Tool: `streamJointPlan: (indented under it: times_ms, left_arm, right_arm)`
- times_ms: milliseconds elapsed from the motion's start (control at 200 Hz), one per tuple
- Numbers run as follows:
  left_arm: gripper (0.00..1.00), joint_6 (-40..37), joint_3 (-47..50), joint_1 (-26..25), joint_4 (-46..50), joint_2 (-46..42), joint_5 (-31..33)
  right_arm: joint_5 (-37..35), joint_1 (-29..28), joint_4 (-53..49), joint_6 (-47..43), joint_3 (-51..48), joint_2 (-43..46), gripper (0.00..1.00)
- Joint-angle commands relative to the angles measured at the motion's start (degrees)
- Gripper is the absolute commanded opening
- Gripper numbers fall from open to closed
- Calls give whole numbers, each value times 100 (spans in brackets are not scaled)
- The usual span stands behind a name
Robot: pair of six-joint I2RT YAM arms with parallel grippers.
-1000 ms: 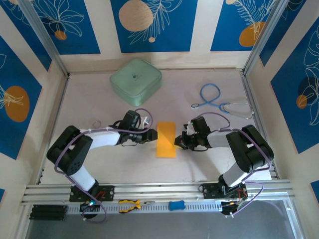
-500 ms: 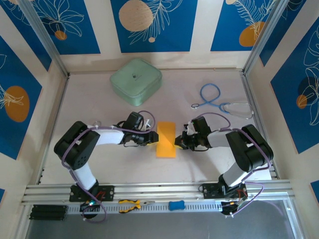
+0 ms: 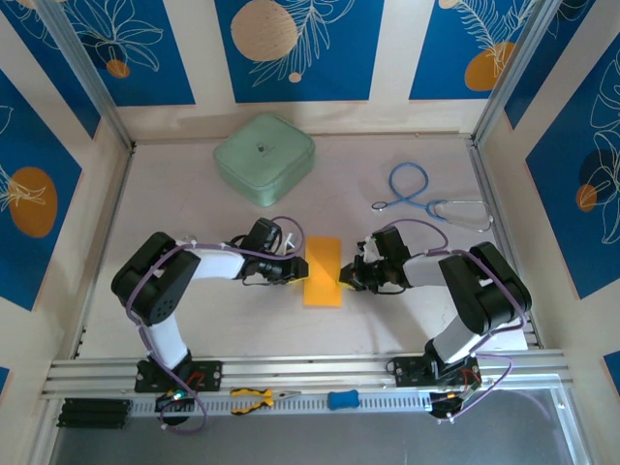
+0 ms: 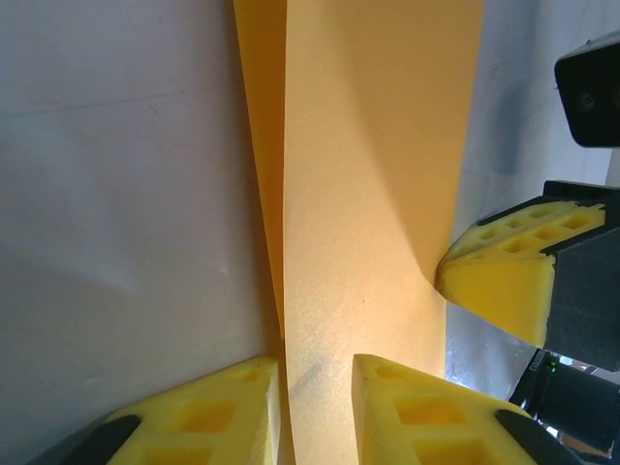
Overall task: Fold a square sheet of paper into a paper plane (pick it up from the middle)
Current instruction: Third fold the triangle at the center of the table.
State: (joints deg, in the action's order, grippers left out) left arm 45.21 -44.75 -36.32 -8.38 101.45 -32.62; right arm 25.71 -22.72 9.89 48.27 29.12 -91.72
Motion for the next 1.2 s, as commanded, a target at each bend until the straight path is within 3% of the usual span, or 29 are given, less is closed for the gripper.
streamJointPlan:
  times_ms: [0, 400, 570, 790, 870, 995, 1195]
  left_arm:
    - [22, 23, -99, -71, -56, 77, -157]
    - [9, 234, 44, -76, -232, -177, -32]
    - [4, 376, 166, -62, -223, -412, 167]
    - [0, 722, 272, -29, -106, -591, 282]
    - [0, 844, 330, -18, -212, -637, 256]
    - [0, 983, 353, -1, -356, -645, 156]
    - [0, 1023, 336, 12, -396, -673, 72]
  right_arm:
    - [-234, 7, -193, -81, -100, -143, 7]
    - [-236, 18, -295, -173, -56, -109, 9]
    - [-58, 13, -101, -365, -92, 269, 19]
    - [-329, -114, -513, -686, -13, 1218, 42]
    - [-769, -423, -889, -972, 133, 1526, 53]
    - [-1911, -1202, -1118, -1639, 192, 1912, 54]
    - [-3644, -2582, 244, -3230, -556, 2476, 62]
